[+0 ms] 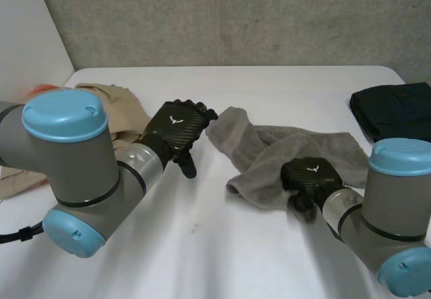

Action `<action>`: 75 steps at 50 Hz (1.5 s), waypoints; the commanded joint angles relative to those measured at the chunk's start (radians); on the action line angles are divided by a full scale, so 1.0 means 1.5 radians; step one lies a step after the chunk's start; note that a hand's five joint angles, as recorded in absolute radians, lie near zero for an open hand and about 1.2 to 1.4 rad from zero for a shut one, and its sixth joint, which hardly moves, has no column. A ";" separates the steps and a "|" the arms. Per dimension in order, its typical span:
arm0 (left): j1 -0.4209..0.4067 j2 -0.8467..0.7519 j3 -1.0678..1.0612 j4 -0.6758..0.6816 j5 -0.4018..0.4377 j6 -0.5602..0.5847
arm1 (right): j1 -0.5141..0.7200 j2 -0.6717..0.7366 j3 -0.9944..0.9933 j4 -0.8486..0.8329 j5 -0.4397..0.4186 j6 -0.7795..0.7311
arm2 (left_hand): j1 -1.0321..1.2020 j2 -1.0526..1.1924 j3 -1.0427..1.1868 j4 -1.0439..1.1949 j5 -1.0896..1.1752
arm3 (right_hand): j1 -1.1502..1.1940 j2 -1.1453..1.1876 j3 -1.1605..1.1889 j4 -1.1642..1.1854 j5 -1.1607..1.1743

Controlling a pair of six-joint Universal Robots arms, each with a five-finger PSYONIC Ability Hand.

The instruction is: Fold the laundry.

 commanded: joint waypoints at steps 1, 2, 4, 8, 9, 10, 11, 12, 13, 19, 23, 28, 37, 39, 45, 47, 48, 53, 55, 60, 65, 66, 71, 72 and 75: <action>0.019 -0.005 -0.016 0.023 0.000 -0.082 | 0.004 -0.056 -0.022 -0.029 0.000 -0.003 | -0.018 -0.014 -0.015 -0.011 -0.007 | 0.226 0.173 0.191 0.178 0.186; 0.021 -0.007 -0.016 0.023 0.000 -0.092 | 0.003 -0.087 -0.026 -0.027 -0.001 -0.005 | -0.018 -0.014 -0.015 -0.011 -0.007 | 0.226 0.173 0.191 0.178 0.186; 0.028 -0.013 -0.014 0.024 0.001 -0.124 | 0.003 -0.173 -0.041 -0.017 -0.004 -0.012 | -0.018 -0.014 -0.015 -0.011 -0.007 | 0.226 0.173 0.191 0.178 0.186; 0.040 -0.044 -0.002 0.024 0.001 -0.174 | 0.002 -0.253 -0.064 0.021 -0.022 -0.030 | -0.018 -0.014 -0.015 -0.011 -0.007 | 0.226 0.173 0.191 0.178 0.186; 0.039 -0.054 0.002 0.024 0.000 -0.182 | 0.002 -0.262 -0.073 0.032 -0.026 -0.032 | -0.018 -0.014 -0.015 -0.011 -0.007 | 0.226 0.173 0.191 0.178 0.186; 0.035 -0.065 0.008 0.024 0.001 -0.190 | 0.003 -0.278 -0.095 0.053 -0.039 -0.031 | -0.018 -0.014 -0.015 -0.011 -0.007 | 0.226 0.173 0.191 0.178 0.186; 0.032 -0.074 0.015 0.024 0.000 -0.198 | 0.004 -0.283 -0.105 0.067 -0.044 -0.030 | -0.018 -0.014 -0.015 -0.011 -0.007 | 0.226 0.173 0.191 0.178 0.186; 0.027 -0.094 0.032 0.023 -0.002 -0.217 | 0.005 -0.287 -0.115 0.080 -0.050 -0.030 | -0.018 -0.014 -0.015 -0.011 -0.007 | 0.226 0.173 0.191 0.178 0.186; 0.026 -0.099 0.036 0.022 -0.002 -0.222 | 0.005 -0.296 -0.129 0.099 -0.056 -0.031 | -0.018 -0.014 -0.015 -0.011 -0.007 | 0.226 0.173 0.191 0.178 0.186; -0.005 -0.166 0.111 0.016 0.000 -0.331 | 0.025 -0.333 -0.212 0.187 -0.066 -0.026 | -0.018 -0.014 -0.015 -0.011 -0.007 | 0.226 0.173 0.191 0.178 0.186; -0.034 -0.183 0.146 0.017 0.001 -0.391 | 0.042 -0.340 -0.220 0.203 -0.065 -0.020 | -0.018 -0.014 -0.015 -0.011 -0.007 | 0.226 0.173 0.191 0.178 0.186; -0.048 -0.191 0.160 0.023 0.003 -0.448 | 0.069 -0.333 -0.206 0.204 -0.058 0.005 | -0.016 -0.012 -0.013 -0.009 -0.005 | 0.226 0.173 0.191 0.178 0.186; -0.129 -0.194 0.121 0.016 0.092 -0.551 | 0.071 -0.323 -0.141 0.158 -0.057 0.019 | 0.263 0.267 0.266 0.269 0.274 | 0.226 0.173 0.191 0.178 0.186; -0.126 -0.165 0.083 0.020 0.089 -0.553 | 0.067 -0.317 -0.130 0.145 -0.056 0.016 | 0.666 0.670 0.669 0.672 0.677 | 0.226 0.173 0.191 0.178 0.186; -0.042 -0.048 0.017 0.029 0.043 -0.550 | 0.041 -0.311 -0.130 0.126 -0.057 0.013 | 0.753 0.757 0.756 0.760 0.764 | 0.226 0.173 0.191 0.178 0.186; -0.027 -0.017 0.015 0.025 0.043 -0.548 | 0.006 -0.313 -0.140 0.126 -0.059 0.011 | 0.753 0.757 0.756 0.760 0.764 | 0.226 0.173 0.191 0.178 0.186; -0.016 0.017 0.012 0.022 0.041 -0.546 | -0.006 -0.313 -0.146 0.128 -0.061 0.012 | 0.753 0.757 0.756 0.760 0.764 | 0.226 0.173 0.191 0.178 0.186; 0.037 0.112 0.008 0.024 0.036 -0.524 | -0.071 -0.316 -0.181 0.137 -0.071 0.014 | 0.753 0.757 0.756 0.760 0.764 | 0.226 0.173 0.191 0.178 0.186; 0.065 0.143 0.009 0.025 0.039 -0.510 | -0.088 -0.317 -0.186 0.140 -0.073 0.014 | 0.753 0.757 0.756 0.760 0.764 | 0.226 0.173 0.191 0.178 0.186; 0.115 0.175 0.049 0.016 0.045 -0.426 | -0.097 -0.311 -0.174 0.170 -0.095 0.014 | 0.753 0.757 0.756 0.760 0.764 | 0.226 0.173 0.191 0.178 0.186; 0.111 0.113 0.078 -0.021 0.058 -0.358 | -0.086 -0.281 -0.126 0.174 -0.105 0.011 | 0.753 0.757 0.756 0.760 0.764 | 0.226 0.173 0.191 0.178 0.186; 0.107 0.097 0.084 -0.031 0.058 -0.350 | -0.086 -0.278 -0.122 0.174 -0.105 0.011 | 0.753 0.757 0.756 0.760 0.764 | 0.226 0.173 0.191 0.178 0.186; 0.086 0.082 0.085 -0.057 0.055 -0.340 | -0.086 -0.280 -0.115 0.177 -0.105 0.010 | 0.753 0.757 0.756 0.760 0.764 | 0.226 0.173 0.191 0.178 0.186; 0.082 0.084 0.083 -0.058 0.055 -0.337 | -0.086 -0.282 -0.117 0.177 -0.105 0.004 | 0.753 0.757 0.756 0.760 0.764 | 0.226 0.173 0.191 0.178 0.186; 0.079 0.094 0.079 -0.060 0.055 -0.336 | -0.090 -0.283 -0.123 0.178 -0.105 -0.035 | 0.753 0.757 0.756 0.760 0.764 | 0.226 0.173 0.191 0.178 0.186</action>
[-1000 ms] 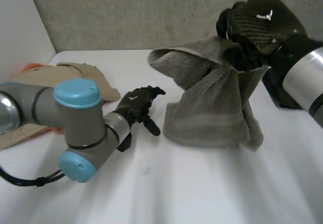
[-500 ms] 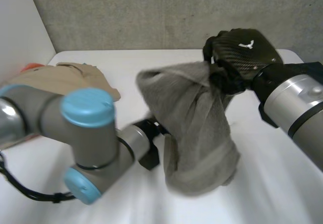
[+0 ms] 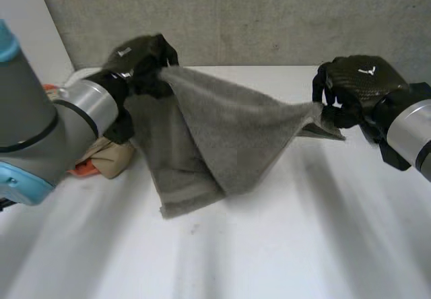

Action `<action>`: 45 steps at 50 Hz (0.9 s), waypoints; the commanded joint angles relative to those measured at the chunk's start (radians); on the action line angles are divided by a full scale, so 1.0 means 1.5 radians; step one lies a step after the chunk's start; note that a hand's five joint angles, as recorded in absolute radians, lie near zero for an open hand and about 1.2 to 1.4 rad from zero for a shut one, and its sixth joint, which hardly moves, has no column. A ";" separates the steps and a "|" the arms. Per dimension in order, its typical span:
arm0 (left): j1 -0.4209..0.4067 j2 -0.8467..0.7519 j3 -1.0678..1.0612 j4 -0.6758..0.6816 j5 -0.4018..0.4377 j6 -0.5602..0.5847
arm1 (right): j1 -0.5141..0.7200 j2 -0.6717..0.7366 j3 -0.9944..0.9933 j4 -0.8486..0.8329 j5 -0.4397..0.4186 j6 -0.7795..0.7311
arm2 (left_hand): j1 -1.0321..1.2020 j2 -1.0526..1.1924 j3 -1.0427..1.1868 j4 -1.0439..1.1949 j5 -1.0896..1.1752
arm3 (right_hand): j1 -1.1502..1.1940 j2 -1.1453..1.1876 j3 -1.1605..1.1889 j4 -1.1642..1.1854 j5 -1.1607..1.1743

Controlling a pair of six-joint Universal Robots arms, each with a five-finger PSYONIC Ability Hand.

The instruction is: Fold the laundry.

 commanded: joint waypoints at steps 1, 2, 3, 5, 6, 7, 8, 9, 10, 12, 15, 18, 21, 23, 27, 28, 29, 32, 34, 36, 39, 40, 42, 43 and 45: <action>-0.017 0.013 -0.006 -0.019 0.000 0.007 | -0.005 -0.003 -0.004 0.000 0.001 -0.058 | 0.158 0.134 0.138 0.132 0.170 | 0.182 0.146 0.140 0.133 0.135; -0.016 0.019 -0.007 -0.020 0.000 0.007 | -0.005 -0.003 -0.006 -0.001 0.001 -0.075 | 0.158 0.134 0.138 0.132 0.170 | 0.182 0.146 0.140 0.133 0.135; -0.015 0.026 -0.007 -0.019 0.001 0.007 | -0.006 -0.003 -0.006 -0.003 0.001 -0.088 | 0.158 0.134 0.138 0.132 0.170 | 0.182 0.146 0.140 0.133 0.135; -0.015 0.038 -0.009 -0.019 0.005 0.006 | -0.004 -0.002 -0.007 -0.006 0.006 -0.126 | 0.158 0.134 0.138 0.132 0.170 | 0.182 0.146 0.140 0.133 0.135; -0.016 0.039 -0.009 -0.019 0.005 0.006 | -0.002 -0.002 -0.008 -0.008 0.007 -0.133 | 0.158 0.134 0.138 0.132 0.170 | 0.182 0.146 0.140 0.133 0.135; -0.019 0.041 -0.010 -0.017 0.004 0.007 | 0.000 -0.001 -0.012 -0.016 0.006 -0.139 | 0.158 0.134 0.138 0.132 0.170 | 0.182 0.146 0.140 0.133 0.135; -0.020 0.041 -0.010 -0.016 0.004 0.007 | -0.001 0.003 -0.017 -0.029 0.006 -0.137 | 0.158 0.134 0.138 0.132 0.170 | 0.182 0.146 0.140 0.133 0.135; -0.020 0.041 -0.010 -0.012 0.004 0.007 | -0.001 0.007 -0.023 -0.043 0.008 -0.135 | 0.158 0.134 0.138 0.132 0.170 | 0.182 0.146 0.140 0.133 0.135; -0.022 0.038 -0.007 -0.009 0.003 0.008 | -0.001 0.019 -0.035 -0.080 0.012 -0.127 | 0.158 0.134 0.138 0.132 0.170 | 0.182 0.146 0.140 0.133 0.135; -0.019 0.030 0.011 0.003 0.002 0.016 | 0.005 0.057 -0.060 -0.164 0.018 -0.101 | 0.158 0.134 0.138 0.132 0.170 | 0.182 0.146 0.140 0.133 0.135; -0.033 0.013 0.082 0.048 -0.004 0.028 | 0.019 0.103 -0.121 -0.294 0.049 -0.062 | 0.158 0.134 0.138 0.132 0.170 | 0.182 0.146 0.140 0.133 0.135; -0.060 0.008 0.141 0.068 -0.010 0.024 | 0.031 0.139 -0.194 -0.414 0.088 -0.022 | 0.158 0.134 0.138 0.132 0.170 | 0.182 0.146 0.140 0.133 0.135; -0.079 0.016 0.162 0.072 -0.023 0.023 | 0.057 0.176 -0.265 -0.475 0.088 0.013 | 0.158 0.134 0.138 0.132 0.170 | 0.182 0.146 0.140 0.133 0.135; -0.083 0.020 0.156 0.070 -0.037 0.024 | 0.073 0.199 -0.293 -0.476 0.076 0.029 | 0.158 0.134 0.138 0.132 0.170 | 0.182 0.146 0.140 0.133 0.135; -0.088 0.028 0.094 0.058 -0.071 0.022 | 0.110 0.254 -0.322 -0.476 0.015 0.070 | 0.158 0.134 0.138 0.132 0.170 | 0.182 0.146 0.140 0.133 0.135; -0.088 0.028 0.074 0.053 -0.077 0.023 | 0.113 0.259 -0.321 -0.476 0.008 0.076 | 0.158 0.134 0.138 0.132 0.170 | 0.182 0.146 0.140 0.133 0.135; -0.087 0.028 0.024 0.044 -0.086 0.023 | 0.117 0.265 -0.320 -0.475 -0.001 0.081 | 0.158 0.134 0.138 0.132 0.170 | 0.182 0.146 0.140 0.133 0.135; -0.082 0.031 -0.065 0.037 -0.095 0.022 | 0.132 0.303 -0.307 -0.460 -0.042 0.096 | 0.092 0.068 0.072 0.067 0.104 | 0.182 0.146 0.140 0.133 0.135; -0.079 0.038 -0.109 0.037 -0.097 0.024 | 0.141 0.329 -0.297 -0.443 -0.054 0.096 | -0.094 -0.117 -0.113 -0.119 -0.082 | 0.182 0.146 0.140 0.133 0.135; -0.063 0.061 -0.173 0.037 -0.097 0.031 | 0.156 0.366 -0.284 -0.399 -0.072 0.094 | -0.383 -0.406 -0.402 -0.408 -0.371 | 0.182 0.146 0.140 0.133 0.135; -0.030 0.093 -0.232 0.037 -0.100 0.032 | 0.181 0.409 -0.277 -0.309 -0.087 0.079 | -0.531 -0.555 -0.551 -0.556 -0.519 | -0.396 -0.433 -0.438 -0.446 -0.444; -0.004 0.119 -0.263 0.039 -0.104 0.032 | 0.186 0.417 -0.279 -0.283 -0.089 0.072 | -0.546 -0.570 -0.566 -0.572 -0.534 | -0.574 -0.611 -0.617 -0.624 -0.622; 0.018 0.147 -0.285 0.043 -0.106 0.033 | 0.197 0.427 -0.284 -0.214 -0.089 0.035 | -0.547 -0.571 -0.567 -0.572 -0.535 | -0.632 -0.669 -0.674 -0.682 -0.680; 0.042 0.182 -0.302 0.045 -0.104 0.033 | 0.198 0.427 -0.286 -0.196 -0.084 0.022 | -0.549 -0.572 -0.568 -0.574 -0.537 | -0.632 -0.669 -0.674 -0.682 -0.680; 0.066 0.214 -0.309 0.047 -0.102 0.035 | 0.198 0.418 -0.296 -0.164 -0.080 -0.006 | -0.549 -0.572 -0.568 -0.574 -0.537 | -0.632 -0.669 -0.674 -0.682 -0.680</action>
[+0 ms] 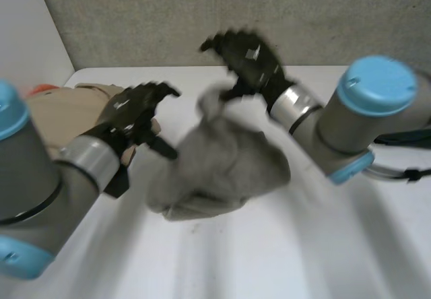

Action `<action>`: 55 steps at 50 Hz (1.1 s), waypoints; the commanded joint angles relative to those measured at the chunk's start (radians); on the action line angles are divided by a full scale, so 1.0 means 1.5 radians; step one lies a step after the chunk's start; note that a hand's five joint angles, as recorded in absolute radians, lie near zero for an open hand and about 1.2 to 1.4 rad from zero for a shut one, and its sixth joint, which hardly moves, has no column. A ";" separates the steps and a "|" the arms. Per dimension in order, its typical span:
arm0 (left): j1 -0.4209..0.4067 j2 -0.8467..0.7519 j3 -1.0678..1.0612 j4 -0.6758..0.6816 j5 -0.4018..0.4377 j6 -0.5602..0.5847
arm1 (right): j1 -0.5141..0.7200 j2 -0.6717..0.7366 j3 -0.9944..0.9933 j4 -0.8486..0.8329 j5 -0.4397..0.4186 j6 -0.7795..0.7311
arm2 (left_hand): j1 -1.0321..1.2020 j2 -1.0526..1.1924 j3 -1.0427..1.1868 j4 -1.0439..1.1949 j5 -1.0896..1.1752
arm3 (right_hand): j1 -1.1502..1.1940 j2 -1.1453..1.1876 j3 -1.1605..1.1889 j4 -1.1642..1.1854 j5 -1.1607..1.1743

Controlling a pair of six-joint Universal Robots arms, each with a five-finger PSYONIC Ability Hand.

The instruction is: Fold the laundry.

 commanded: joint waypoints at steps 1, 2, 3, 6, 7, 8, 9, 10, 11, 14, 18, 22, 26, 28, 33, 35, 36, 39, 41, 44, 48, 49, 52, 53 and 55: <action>0.105 0.131 -0.088 0.011 0.003 0.007 | 0.022 0.010 -0.025 0.185 0.012 -0.101 | -0.006 -0.007 -0.008 -0.001 0.003 | -0.152 -0.166 -0.189 -0.207 -0.190; 0.118 0.147 -0.086 0.015 0.006 0.011 | 0.017 0.001 -0.029 0.192 0.018 -0.108 | -0.006 -0.007 -0.008 -0.001 0.003 | -0.152 -0.166 -0.189 -0.207 -0.190; 0.122 0.155 -0.083 0.017 0.006 0.012 | 0.020 -0.011 -0.030 0.200 0.024 -0.113 | -0.008 -0.009 -0.010 -0.003 0.001 | -0.152 -0.166 -0.189 -0.207 -0.190; 0.124 0.167 -0.070 0.037 0.007 0.017 | 0.016 -0.066 -0.038 0.225 0.065 -0.108 | -0.006 -0.007 -0.008 -0.001 0.003 | -0.152 -0.166 -0.189 -0.207 -0.190; 0.124 0.166 -0.064 0.046 0.009 0.018 | 0.014 -0.078 -0.037 0.234 0.080 -0.107 | -0.006 -0.007 -0.008 -0.001 0.003 | -0.152 -0.166 -0.189 -0.207 -0.190; 0.123 0.165 -0.060 0.052 0.011 0.018 | 0.013 -0.088 -0.037 0.241 0.090 -0.106 | -0.004 -0.005 -0.006 0.001 0.005 | -0.152 -0.166 -0.189 -0.207 -0.190; 0.122 0.164 -0.055 0.058 0.016 0.018 | 0.006 -0.104 -0.035 0.257 0.110 -0.105 | -0.002 -0.004 -0.004 0.003 0.007 | -0.152 -0.166 -0.189 -0.207 -0.190; 0.122 0.156 -0.048 0.071 0.031 0.020 | 0.001 -0.111 -0.033 0.266 0.119 -0.105 | 0.000 -0.002 -0.002 0.005 0.009 | -0.152 -0.166 -0.189 -0.207 -0.190; 0.121 0.145 -0.043 0.079 0.044 0.020 | -0.007 -0.116 -0.030 0.277 0.128 -0.105 | 0.000 -0.002 -0.002 0.005 0.009 | -0.152 -0.166 -0.189 -0.207 -0.190; 0.118 0.089 -0.016 0.097 0.102 0.020 | -0.045 -0.120 -0.019 0.319 0.138 -0.107 | 0.012 0.010 0.010 0.017 0.021 | -0.152 -0.166 -0.189 -0.207 -0.190; 0.093 -0.005 0.047 0.094 0.182 0.020 | -0.085 -0.125 -0.002 0.388 0.139 -0.118 | 0.016 0.014 0.014 0.021 0.025 | -0.152 -0.166 -0.189 -0.207 -0.190; 0.044 -0.120 0.140 0.068 0.215 0.059 | -0.109 -0.131 0.022 0.445 0.140 -0.131 | 0.097 0.096 0.095 0.102 0.106 | -0.152 -0.166 -0.189 -0.207 -0.190; 0.009 -0.215 0.243 -0.006 0.213 0.155 | -0.126 -0.129 0.078 0.449 0.137 -0.153 | 0.125 0.124 0.123 0.130 0.134 | -0.152 -0.166 -0.189 -0.207 -0.190; -0.009 -0.256 0.289 -0.045 0.210 0.208 | -0.135 -0.131 0.112 0.439 0.138 -0.171 | 0.125 0.124 0.123 0.130 0.134 | -0.152 -0.166 -0.189 -0.207 -0.190; -0.078 -0.423 0.474 -0.175 0.099 0.415 | -0.148 -0.130 0.168 0.399 0.139 -0.181 | 0.102 0.100 0.100 0.107 0.111 | -0.152 -0.166 -0.189 -0.207 -0.190; -0.085 -0.448 0.502 -0.191 0.058 0.452 | -0.153 -0.131 0.180 0.392 0.138 -0.181 | 0.084 0.083 0.082 0.089 0.093 | -0.152 -0.166 -0.189 -0.207 -0.190; -0.088 -0.458 0.515 -0.194 0.040 0.469 | -0.157 -0.131 0.192 0.387 0.137 -0.181 | 0.071 0.069 0.069 0.076 0.080 | -0.152 -0.166 -0.189 -0.207 -0.190; -0.097 -0.486 0.541 -0.193 -0.012 0.531 | -0.164 -0.131 0.206 0.378 0.134 -0.181 | 0.065 0.063 0.063 0.070 0.073 | -0.152 -0.166 -0.189 -0.207 -0.190; -0.098 -0.502 0.552 -0.192 -0.018 0.566 | -0.166 -0.131 0.210 0.372 0.133 -0.181 | 0.078 0.077 0.076 0.083 0.087 | -0.152 -0.166 -0.189 -0.207 -0.190; -0.098 -0.517 0.561 -0.192 -0.020 0.591 | -0.167 -0.129 0.213 0.362 0.132 -0.182 | 0.210 0.209 0.208 0.215 0.219 | -0.152 -0.166 -0.189 -0.207 -0.190; -0.099 -0.518 0.562 -0.192 -0.024 0.595 | -0.170 -0.120 0.199 0.350 0.132 -0.182 | 0.699 0.697 0.697 0.703 0.707 | -0.152 -0.166 -0.189 -0.207 -0.190; -0.099 -0.517 0.562 -0.192 -0.026 0.595 | -0.172 -0.118 0.195 0.346 0.131 -0.182 | 0.700 0.699 0.698 0.705 0.709 | -0.152 -0.166 -0.189 -0.207 -0.190; -0.103 -0.505 0.562 -0.179 -0.028 0.591 | -0.173 -0.091 0.159 0.321 0.119 -0.181 | 0.700 0.699 0.698 0.705 0.709 | -0.152 -0.166 -0.189 -0.207 -0.190; -0.104 -0.495 0.562 -0.173 -0.029 0.590 | -0.173 -0.081 0.148 0.318 0.114 -0.181 | 0.700 0.699 0.698 0.705 0.709 | -0.152 -0.166 -0.189 -0.207 -0.190; -0.106 -0.465 0.556 -0.161 -0.031 0.590 | -0.174 -0.050 0.108 0.315 0.089 -0.187 | 0.700 0.699 0.698 0.705 0.709 | -0.152 -0.166 -0.189 -0.207 -0.190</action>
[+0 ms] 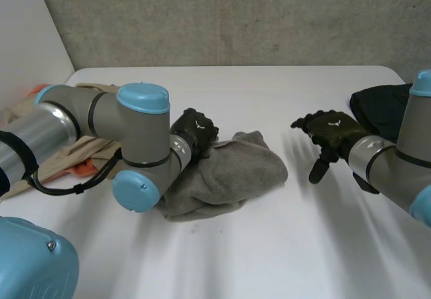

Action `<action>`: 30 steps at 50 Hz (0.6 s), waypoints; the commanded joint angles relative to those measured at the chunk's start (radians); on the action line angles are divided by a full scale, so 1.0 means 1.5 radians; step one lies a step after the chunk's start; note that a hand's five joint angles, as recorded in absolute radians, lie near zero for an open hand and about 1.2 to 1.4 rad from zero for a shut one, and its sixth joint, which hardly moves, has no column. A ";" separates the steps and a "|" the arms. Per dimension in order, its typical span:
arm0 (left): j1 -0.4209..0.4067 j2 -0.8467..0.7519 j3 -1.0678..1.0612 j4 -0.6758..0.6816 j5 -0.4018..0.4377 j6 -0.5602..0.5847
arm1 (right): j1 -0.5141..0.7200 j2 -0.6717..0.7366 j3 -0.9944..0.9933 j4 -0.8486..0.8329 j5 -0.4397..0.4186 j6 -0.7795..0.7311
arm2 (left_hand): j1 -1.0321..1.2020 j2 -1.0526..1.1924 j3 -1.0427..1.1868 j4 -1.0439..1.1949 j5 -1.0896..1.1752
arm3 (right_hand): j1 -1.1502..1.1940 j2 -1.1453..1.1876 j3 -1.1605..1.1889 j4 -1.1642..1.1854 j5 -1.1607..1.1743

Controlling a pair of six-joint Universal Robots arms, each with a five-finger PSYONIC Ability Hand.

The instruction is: Fold the laundry.

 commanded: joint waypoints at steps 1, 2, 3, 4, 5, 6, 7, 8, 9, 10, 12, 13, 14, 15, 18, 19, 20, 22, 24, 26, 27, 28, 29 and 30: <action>-0.008 0.087 -0.017 0.038 -0.002 -0.011 | -0.004 0.076 -0.102 -0.029 -0.050 -0.011 | 0.201 0.178 0.180 0.176 0.204 | -0.036 -0.027 -0.025 -0.024 -0.032; -0.008 0.103 -0.022 0.039 -0.002 -0.011 | -0.004 0.087 -0.118 -0.029 -0.066 -0.022 | 0.201 0.178 0.180 0.176 0.204 | -0.036 -0.027 -0.025 -0.024 -0.032; -0.008 0.118 -0.027 0.039 -0.002 -0.012 | -0.004 0.099 -0.131 -0.028 -0.081 -0.033 | 0.201 0.178 0.180 0.176 0.204 | -0.036 -0.027 -0.025 -0.024 -0.032; -0.008 0.132 -0.034 0.039 -0.001 -0.013 | -0.004 0.121 -0.155 -0.028 -0.112 -0.054 | 0.201 0.178 0.180 0.176 0.204 | -0.036 -0.027 -0.025 -0.024 -0.032; -0.010 0.161 -0.048 0.038 0.001 -0.014 | -0.004 0.131 -0.166 -0.026 -0.129 -0.068 | 0.201 0.178 0.180 0.176 0.204 | -0.036 -0.027 -0.025 -0.024 -0.032; -0.011 0.174 -0.057 0.038 0.002 -0.014 | -0.003 0.143 -0.178 -0.026 -0.145 -0.081 | 0.201 0.178 0.180 0.176 0.204 | -0.036 -0.027 -0.025 -0.024 -0.032; -0.011 0.189 -0.065 0.038 0.002 -0.014 | -0.002 0.153 -0.190 -0.026 -0.161 -0.093 | 0.201 0.178 0.180 0.176 0.204 | -0.036 -0.027 -0.025 -0.024 -0.032; -0.011 0.205 -0.075 0.038 0.002 -0.014 | -0.001 0.176 -0.216 -0.026 -0.193 -0.112 | 0.201 0.178 0.180 0.176 0.204 | -0.036 -0.027 -0.025 -0.024 -0.032; -0.012 0.232 -0.095 0.038 0.004 -0.012 | -0.001 0.188 -0.228 -0.024 -0.205 -0.118 | 0.201 0.178 0.180 0.176 0.204 | -0.036 -0.027 -0.025 -0.024 -0.032; -0.012 0.247 -0.107 0.038 0.005 -0.012 | 0.001 0.196 -0.237 -0.023 -0.213 -0.120 | 0.201 0.178 0.180 0.176 0.204 | -0.036 -0.027 -0.025 -0.024 -0.032; -0.011 0.269 -0.125 0.039 0.008 -0.012 | 0.008 0.234 -0.270 -0.013 -0.245 -0.118 | 0.201 0.178 0.180 0.176 0.204 | -0.036 -0.027 -0.025 -0.024 -0.032; -0.011 0.286 -0.141 0.041 0.009 -0.011 | 0.009 0.248 -0.282 -0.009 -0.252 -0.118 | 0.201 0.178 0.180 0.176 0.204 | -0.036 -0.027 -0.025 -0.024 -0.032; -0.011 0.292 -0.148 0.041 0.009 -0.011 | 0.011 0.261 -0.292 -0.004 -0.258 -0.118 | 0.201 0.178 0.180 0.176 0.204 | -0.036 -0.027 -0.025 -0.024 -0.032; -0.010 0.297 -0.152 0.041 0.009 -0.011 | 0.014 0.276 -0.303 0.000 -0.262 -0.118 | 0.201 0.178 0.180 0.176 0.204 | -0.036 -0.027 -0.025 -0.024 -0.032; -0.009 0.300 -0.156 0.044 0.008 -0.010 | 0.034 0.330 -0.352 0.020 -0.268 -0.118 | 0.201 0.178 0.180 0.176 0.204 | -0.036 -0.027 -0.025 -0.024 -0.032; -0.008 0.300 -0.154 0.046 0.008 -0.008 | 0.041 0.342 -0.364 0.024 -0.266 -0.118 | 0.201 0.178 0.180 0.176 0.204 | -0.032 -0.023 -0.021 -0.020 -0.028; -0.005 0.300 -0.151 0.048 0.009 -0.008 | 0.054 0.360 -0.394 0.033 -0.260 -0.117 | 0.201 0.178 0.180 0.176 0.204 | 0.320 0.329 0.331 0.332 0.324; 0.005 0.296 -0.128 0.065 0.010 -0.006 | 0.061 0.375 -0.432 0.034 -0.251 -0.116 | 0.201 0.178 0.180 0.176 0.204 | 0.736 0.745 0.747 0.748 0.740; 0.012 0.289 -0.101 0.094 0.009 -0.002 | 0.063 0.380 -0.501 0.029 -0.205 -0.101 | 0.201 0.178 0.180 0.176 0.204 | 0.779 0.788 0.789 0.791 0.782; 0.029 0.275 -0.053 0.157 0.010 0.001 | 0.065 0.378 -0.554 0.018 -0.148 -0.073 | 0.201 0.178 0.180 0.176 0.204 | 0.779 0.788 0.789 0.791 0.782; 0.037 0.267 -0.036 0.185 0.010 0.002 | 0.059 0.370 -0.601 -0.005 -0.080 -0.032 | 0.201 0.178 0.180 0.176 0.204 | 0.779 0.788 0.789 0.791 0.782; 0.048 0.263 -0.021 0.214 0.010 0.002 | 0.058 0.361 -0.624 -0.025 -0.041 -0.004 | 0.201 0.178 0.180 0.176 0.204 | 0.779 0.788 0.789 0.791 0.782; 0.077 0.254 0.017 0.298 0.014 -0.002 | 0.057 0.350 -0.638 -0.042 -0.017 0.018 | 0.201 0.178 0.180 0.176 0.204 | 0.779 0.788 0.789 0.791 0.782; 0.083 0.253 0.024 0.320 0.015 -0.005 | 0.055 0.317 -0.651 -0.087 0.035 0.057 | 0.201 0.178 0.180 0.176 0.204 | 0.779 0.788 0.789 0.791 0.782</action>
